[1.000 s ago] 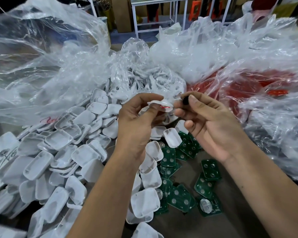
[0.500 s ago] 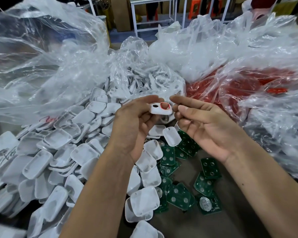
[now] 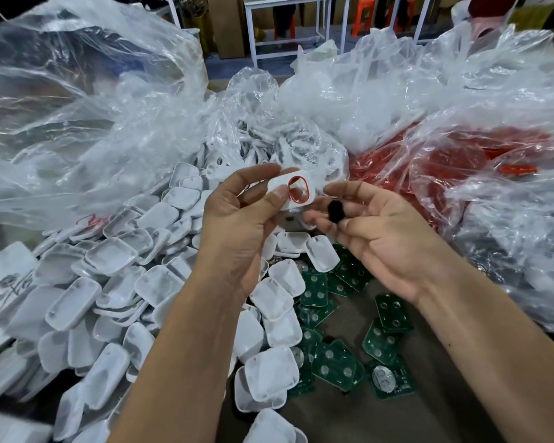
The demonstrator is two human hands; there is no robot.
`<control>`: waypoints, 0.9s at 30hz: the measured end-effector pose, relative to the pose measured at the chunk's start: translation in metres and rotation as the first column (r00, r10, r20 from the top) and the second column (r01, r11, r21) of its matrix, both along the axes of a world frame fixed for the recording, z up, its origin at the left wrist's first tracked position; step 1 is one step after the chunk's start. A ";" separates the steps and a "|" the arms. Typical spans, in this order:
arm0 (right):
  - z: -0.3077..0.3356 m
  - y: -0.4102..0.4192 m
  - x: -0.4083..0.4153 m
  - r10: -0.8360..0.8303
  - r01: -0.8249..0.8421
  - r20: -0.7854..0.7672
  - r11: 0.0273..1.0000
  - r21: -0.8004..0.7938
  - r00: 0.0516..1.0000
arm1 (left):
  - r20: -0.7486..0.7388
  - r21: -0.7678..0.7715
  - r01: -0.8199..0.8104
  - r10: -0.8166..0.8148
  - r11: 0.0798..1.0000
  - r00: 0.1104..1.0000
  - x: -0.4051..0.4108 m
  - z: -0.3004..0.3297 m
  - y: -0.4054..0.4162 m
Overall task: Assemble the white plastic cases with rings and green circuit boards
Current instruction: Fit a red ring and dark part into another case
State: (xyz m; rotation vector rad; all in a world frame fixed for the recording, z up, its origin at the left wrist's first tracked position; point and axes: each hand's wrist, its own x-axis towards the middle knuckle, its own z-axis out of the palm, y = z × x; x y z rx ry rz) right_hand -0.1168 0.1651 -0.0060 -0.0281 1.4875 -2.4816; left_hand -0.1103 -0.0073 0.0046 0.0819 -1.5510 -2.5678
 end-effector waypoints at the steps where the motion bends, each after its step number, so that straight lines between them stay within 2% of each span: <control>1: 0.000 -0.001 0.001 -0.009 0.009 -0.010 1.000 0.007 1.000 | -0.001 -0.011 0.004 -0.004 1.000 1.000 0.001 0.000 0.000; 7: -0.003 0.003 0.001 -0.077 0.078 -0.012 0.987 0.142 0.997 | 0.024 -0.112 -0.028 0.031 0.993 0.999 0.001 -0.001 0.001; 12: -0.003 0.003 0.001 -0.060 0.069 -0.058 0.984 0.167 0.997 | 0.057 -0.174 -0.053 0.064 0.983 0.996 -0.002 -0.005 0.000; 16: -0.006 0.002 0.000 -0.045 0.075 -0.121 0.964 0.255 0.992 | 0.077 -0.144 -0.034 0.046 0.989 0.996 -0.003 -0.007 -0.002; 19: -0.007 0.001 0.001 -0.046 0.120 -0.216 0.932 0.342 0.975 | 0.065 -0.142 -0.031 0.040 0.989 0.997 -0.003 -0.007 -0.003; 22: -0.007 -0.001 0.002 -0.064 0.262 -0.380 0.827 0.497 0.923 | 0.070 -0.149 -0.035 0.046 0.988 0.996 -0.004 -0.006 -0.003; 27: -0.005 -0.003 0.004 -0.069 0.284 -0.436 0.847 0.450 0.898 | 0.063 -0.134 -0.019 0.028 0.991 0.998 -0.002 -0.004 -0.003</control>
